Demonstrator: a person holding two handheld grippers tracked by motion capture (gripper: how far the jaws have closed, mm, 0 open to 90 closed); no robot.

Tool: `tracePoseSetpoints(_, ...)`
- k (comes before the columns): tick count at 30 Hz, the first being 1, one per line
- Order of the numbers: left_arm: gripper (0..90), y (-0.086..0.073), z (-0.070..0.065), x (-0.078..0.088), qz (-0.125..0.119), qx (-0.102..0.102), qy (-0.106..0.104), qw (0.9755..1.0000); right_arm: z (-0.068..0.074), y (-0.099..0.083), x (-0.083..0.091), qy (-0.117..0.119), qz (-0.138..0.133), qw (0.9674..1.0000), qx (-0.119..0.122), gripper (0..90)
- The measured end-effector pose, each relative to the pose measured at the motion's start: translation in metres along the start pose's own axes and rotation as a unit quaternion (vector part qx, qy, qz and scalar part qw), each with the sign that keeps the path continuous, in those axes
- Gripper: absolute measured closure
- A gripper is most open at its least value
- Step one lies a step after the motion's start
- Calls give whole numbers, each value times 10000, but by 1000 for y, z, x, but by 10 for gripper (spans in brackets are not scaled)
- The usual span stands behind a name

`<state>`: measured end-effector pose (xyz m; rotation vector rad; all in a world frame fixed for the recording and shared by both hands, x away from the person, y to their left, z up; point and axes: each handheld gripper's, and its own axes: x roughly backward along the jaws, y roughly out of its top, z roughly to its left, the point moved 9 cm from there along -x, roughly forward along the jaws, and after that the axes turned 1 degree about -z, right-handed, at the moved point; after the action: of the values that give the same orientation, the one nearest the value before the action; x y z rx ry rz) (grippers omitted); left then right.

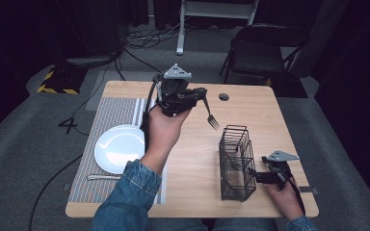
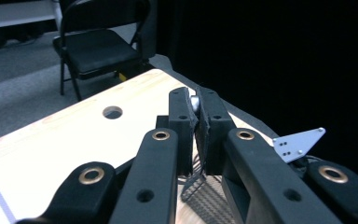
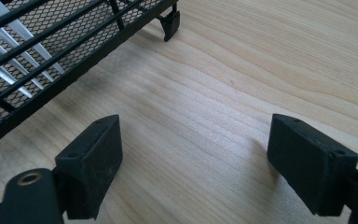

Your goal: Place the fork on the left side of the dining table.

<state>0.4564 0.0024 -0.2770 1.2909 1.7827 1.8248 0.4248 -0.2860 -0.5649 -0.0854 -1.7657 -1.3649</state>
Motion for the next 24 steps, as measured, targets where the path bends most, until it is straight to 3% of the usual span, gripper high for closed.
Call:
tracePoseSetpoints(7, 858, -4, 25, 18, 31, -292, 362, 9989, 0, 0, 0, -1, 1, 10000, 2, 180)
tracePoseSetpoints(15, 858, -10, 65, 33, 30, -120, 581, 9982, 0, 0, 0, -9, 1, 10000, -5, 179)
tracePoseSetpoints(19, 857, -18, 85, 37, -60, -20, 575, 9983, -1, 0, 0, -36, 2, 10000, -30, 179)
tracePoseSetpoints(24, 857, -35, 119, 37, 22, 124, 842, 9964, 0, 0, -1, -65, 6, 10000, -55, 180)
